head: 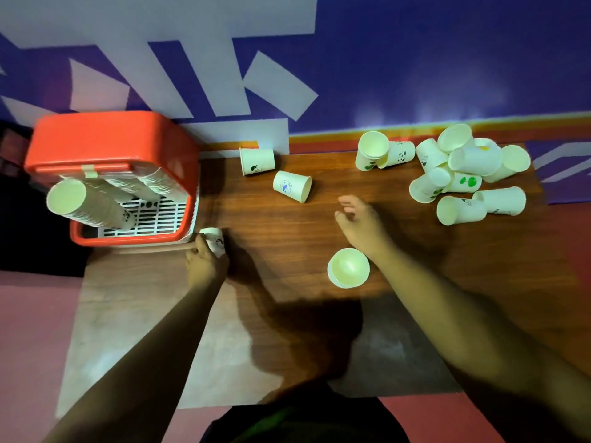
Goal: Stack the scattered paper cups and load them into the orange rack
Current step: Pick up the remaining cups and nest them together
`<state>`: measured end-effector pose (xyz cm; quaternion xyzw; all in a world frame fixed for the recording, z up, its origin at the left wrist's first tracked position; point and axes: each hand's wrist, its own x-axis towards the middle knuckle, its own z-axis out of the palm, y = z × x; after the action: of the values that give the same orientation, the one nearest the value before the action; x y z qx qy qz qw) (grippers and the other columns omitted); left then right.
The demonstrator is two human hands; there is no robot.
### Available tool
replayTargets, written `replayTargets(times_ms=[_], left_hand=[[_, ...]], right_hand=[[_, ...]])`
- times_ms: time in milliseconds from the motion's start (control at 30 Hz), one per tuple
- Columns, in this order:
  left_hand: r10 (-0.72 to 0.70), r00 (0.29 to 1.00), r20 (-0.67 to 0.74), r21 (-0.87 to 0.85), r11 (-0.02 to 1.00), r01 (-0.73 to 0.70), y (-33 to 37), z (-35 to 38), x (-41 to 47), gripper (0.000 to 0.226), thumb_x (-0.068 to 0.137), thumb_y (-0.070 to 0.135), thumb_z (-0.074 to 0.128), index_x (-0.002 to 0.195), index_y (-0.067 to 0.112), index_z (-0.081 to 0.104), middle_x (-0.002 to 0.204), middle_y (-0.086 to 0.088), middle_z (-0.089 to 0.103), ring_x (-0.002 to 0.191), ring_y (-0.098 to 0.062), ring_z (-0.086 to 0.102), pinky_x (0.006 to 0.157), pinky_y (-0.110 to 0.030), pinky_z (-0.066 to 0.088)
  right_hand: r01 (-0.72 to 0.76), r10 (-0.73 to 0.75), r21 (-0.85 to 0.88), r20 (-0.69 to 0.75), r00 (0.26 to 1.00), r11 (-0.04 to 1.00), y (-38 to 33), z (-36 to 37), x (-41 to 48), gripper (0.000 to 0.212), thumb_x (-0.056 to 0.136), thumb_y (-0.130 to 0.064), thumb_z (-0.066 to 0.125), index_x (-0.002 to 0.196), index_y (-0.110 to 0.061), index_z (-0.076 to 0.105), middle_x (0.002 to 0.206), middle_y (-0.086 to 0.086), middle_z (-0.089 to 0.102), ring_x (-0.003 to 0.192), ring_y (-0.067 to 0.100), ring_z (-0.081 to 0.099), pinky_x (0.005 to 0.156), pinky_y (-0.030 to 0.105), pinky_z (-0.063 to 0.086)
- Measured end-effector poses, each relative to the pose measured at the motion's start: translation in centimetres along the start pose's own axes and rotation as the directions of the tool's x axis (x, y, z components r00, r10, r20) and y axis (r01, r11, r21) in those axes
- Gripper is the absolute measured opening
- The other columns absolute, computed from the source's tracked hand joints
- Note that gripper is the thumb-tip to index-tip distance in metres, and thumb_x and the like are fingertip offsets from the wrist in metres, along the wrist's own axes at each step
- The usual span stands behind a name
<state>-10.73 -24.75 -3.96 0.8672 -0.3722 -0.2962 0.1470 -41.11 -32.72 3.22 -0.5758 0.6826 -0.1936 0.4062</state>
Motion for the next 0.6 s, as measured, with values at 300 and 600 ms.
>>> replayTargets(times_ms=[300,600], left_hand=[[0.153,0.972,0.176,-0.272,0.957,-0.102,0.7,-1.8,-1.8,0.07,0.084,0.016,0.076,0.139,0.011,0.033,0.126,-0.009,0.055,0.106,-0.027,0.059,0.082,-0.03,0.046],[0.137,0.978,0.157,-0.534,0.845,-0.033,1.6,-3.0,-2.8,0.035,0.09,0.021,0.073,0.114,0.022,0.048,0.106,0.007,0.067,0.093,-0.008,0.068,0.071,-0.024,0.053]], right_hand=[[0.056,-0.011,-0.416,0.11,0.994,0.908,-3.5,4.9,8.7,0.076,0.083,-0.04,0.072,0.145,-0.015,0.035,0.147,0.009,0.039,0.131,0.03,0.045,0.1,0.041,0.047],[0.098,0.014,-0.514,0.211,0.977,0.852,-2.8,9.2,11.7,0.062,0.084,-0.04,0.07,0.133,-0.01,0.047,0.134,0.013,0.055,0.121,0.031,0.054,0.094,0.04,0.048]])
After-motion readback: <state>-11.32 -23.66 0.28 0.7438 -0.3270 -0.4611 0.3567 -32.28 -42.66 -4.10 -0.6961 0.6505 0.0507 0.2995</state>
